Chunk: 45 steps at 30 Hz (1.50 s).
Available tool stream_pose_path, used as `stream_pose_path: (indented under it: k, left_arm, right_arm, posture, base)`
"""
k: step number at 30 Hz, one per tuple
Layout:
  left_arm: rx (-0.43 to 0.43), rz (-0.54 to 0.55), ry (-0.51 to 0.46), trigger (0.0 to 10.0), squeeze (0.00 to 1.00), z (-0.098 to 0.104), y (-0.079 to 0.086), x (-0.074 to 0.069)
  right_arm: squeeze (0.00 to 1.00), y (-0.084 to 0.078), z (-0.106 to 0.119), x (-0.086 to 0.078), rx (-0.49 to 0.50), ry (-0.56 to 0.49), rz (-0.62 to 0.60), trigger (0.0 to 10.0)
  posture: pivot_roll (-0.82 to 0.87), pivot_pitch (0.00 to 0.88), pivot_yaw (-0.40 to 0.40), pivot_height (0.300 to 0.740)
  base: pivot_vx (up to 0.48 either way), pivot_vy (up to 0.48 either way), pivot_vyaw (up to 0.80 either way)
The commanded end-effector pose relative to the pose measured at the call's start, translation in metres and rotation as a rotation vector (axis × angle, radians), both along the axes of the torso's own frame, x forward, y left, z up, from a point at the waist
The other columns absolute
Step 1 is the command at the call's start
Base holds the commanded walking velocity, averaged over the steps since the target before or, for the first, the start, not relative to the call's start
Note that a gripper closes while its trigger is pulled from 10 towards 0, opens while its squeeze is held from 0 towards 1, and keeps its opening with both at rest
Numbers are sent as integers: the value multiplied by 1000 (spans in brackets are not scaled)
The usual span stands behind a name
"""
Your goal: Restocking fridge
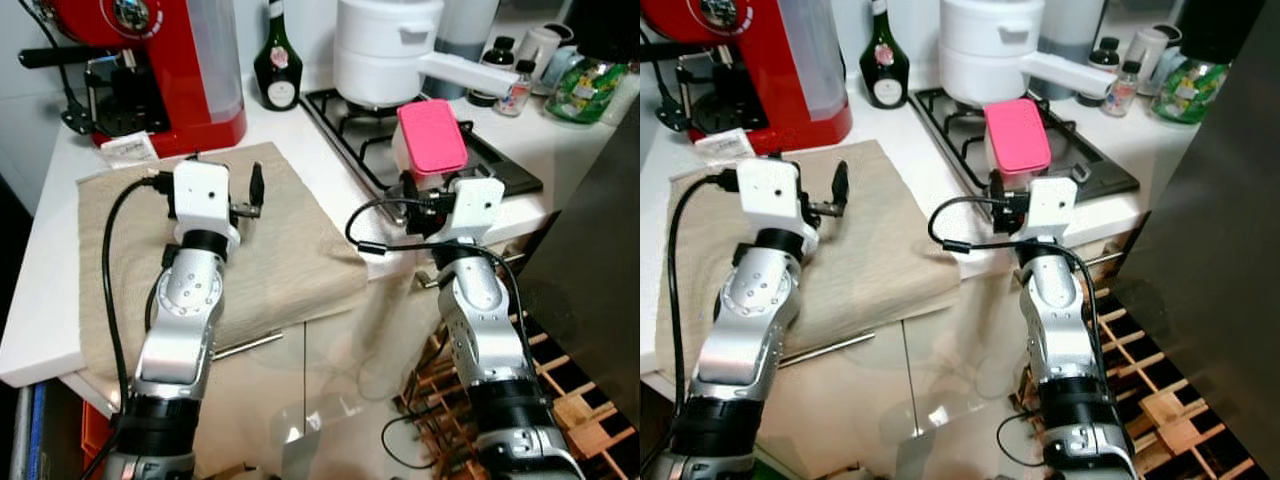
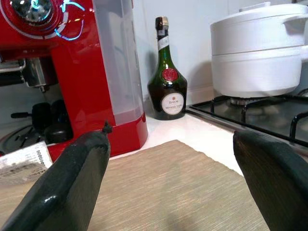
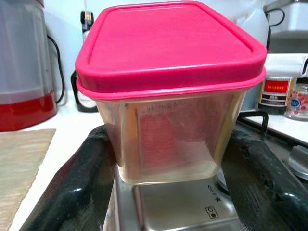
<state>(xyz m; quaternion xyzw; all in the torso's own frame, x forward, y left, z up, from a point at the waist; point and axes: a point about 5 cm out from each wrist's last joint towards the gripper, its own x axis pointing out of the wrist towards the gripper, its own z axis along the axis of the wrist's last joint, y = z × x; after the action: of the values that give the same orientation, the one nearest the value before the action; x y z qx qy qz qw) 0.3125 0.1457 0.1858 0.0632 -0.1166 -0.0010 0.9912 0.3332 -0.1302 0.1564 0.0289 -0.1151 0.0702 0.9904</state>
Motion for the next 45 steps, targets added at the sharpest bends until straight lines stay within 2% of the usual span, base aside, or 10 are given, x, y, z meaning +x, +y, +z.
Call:
stream_pose_path:
  k: [1, 17, 39, 45]
  left_arm:
    - [-23, 9, -6, 10000, 0, 3, 1, 3]
    - [-48, -1, -19, 10000, 0, 6, -3, 4]
    - [-41, -14, -24, 10000, 0, 5, -8, 3]
    - [-64, -42, -25, 10000, 0, 4, -9, 0]
  right_arm:
    - [0, 0, 3, 2, 2, 4, 1, 0]
    - [0, 1, -3, 3, 17, 74, 11, 0]
    - [0, -1, -9, 1, -6, 99, 22, 0]
    - [0, -2, -10, 2, -14, 103, 18, 0]
  posture:
    - [1, 0, 10, 740]
    - [12, 0, -1, 740]
    - [4, 0, -3, 740]
    - [3, 0, -6, 740]
  base:
    - [-277, 0, 0]
    - [-334, 0, 0]
    - [-412, 0, 0]
    - [0, 0, 0]
